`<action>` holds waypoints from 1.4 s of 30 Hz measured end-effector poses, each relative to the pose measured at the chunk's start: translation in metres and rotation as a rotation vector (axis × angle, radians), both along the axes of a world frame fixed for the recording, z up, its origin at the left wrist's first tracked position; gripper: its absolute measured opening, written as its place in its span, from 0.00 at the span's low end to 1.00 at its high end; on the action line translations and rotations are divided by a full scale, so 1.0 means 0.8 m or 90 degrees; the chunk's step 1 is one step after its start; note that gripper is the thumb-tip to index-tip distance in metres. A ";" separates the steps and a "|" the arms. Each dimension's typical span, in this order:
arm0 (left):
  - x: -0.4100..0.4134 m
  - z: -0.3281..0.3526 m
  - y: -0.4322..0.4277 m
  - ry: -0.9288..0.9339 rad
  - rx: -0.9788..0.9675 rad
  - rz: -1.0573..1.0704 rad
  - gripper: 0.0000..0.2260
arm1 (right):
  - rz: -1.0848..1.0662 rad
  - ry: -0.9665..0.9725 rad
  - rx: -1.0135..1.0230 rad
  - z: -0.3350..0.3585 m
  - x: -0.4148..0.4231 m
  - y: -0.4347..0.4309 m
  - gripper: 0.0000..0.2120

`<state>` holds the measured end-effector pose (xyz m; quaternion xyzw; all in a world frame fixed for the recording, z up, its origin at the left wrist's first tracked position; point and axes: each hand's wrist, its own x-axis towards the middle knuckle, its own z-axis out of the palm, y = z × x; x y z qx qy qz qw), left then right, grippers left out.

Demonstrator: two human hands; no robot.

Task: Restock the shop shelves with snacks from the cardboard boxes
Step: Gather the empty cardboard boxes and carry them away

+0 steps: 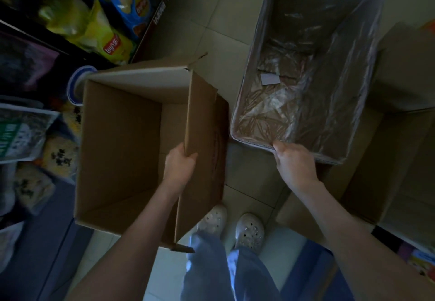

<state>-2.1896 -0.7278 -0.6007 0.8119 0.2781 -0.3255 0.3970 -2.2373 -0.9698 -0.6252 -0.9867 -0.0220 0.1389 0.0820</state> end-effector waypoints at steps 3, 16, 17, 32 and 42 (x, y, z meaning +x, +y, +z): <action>0.009 0.013 0.004 0.009 -0.020 0.019 0.17 | -0.003 -0.016 0.020 0.010 0.009 -0.010 0.14; 0.020 0.092 0.049 -0.013 -0.024 0.033 0.19 | -0.055 -0.107 0.030 0.073 0.066 -0.021 0.08; 0.021 0.098 0.053 -0.015 -0.021 0.033 0.19 | -0.052 -0.114 0.023 0.079 0.071 -0.022 0.09; 0.023 0.234 0.042 -0.089 -0.020 -0.078 0.18 | -0.075 -0.161 -0.036 0.251 0.086 -0.026 0.18; 0.018 0.291 0.022 -0.093 -0.074 -0.057 0.17 | -0.113 -0.179 -0.075 0.330 0.065 -0.062 0.15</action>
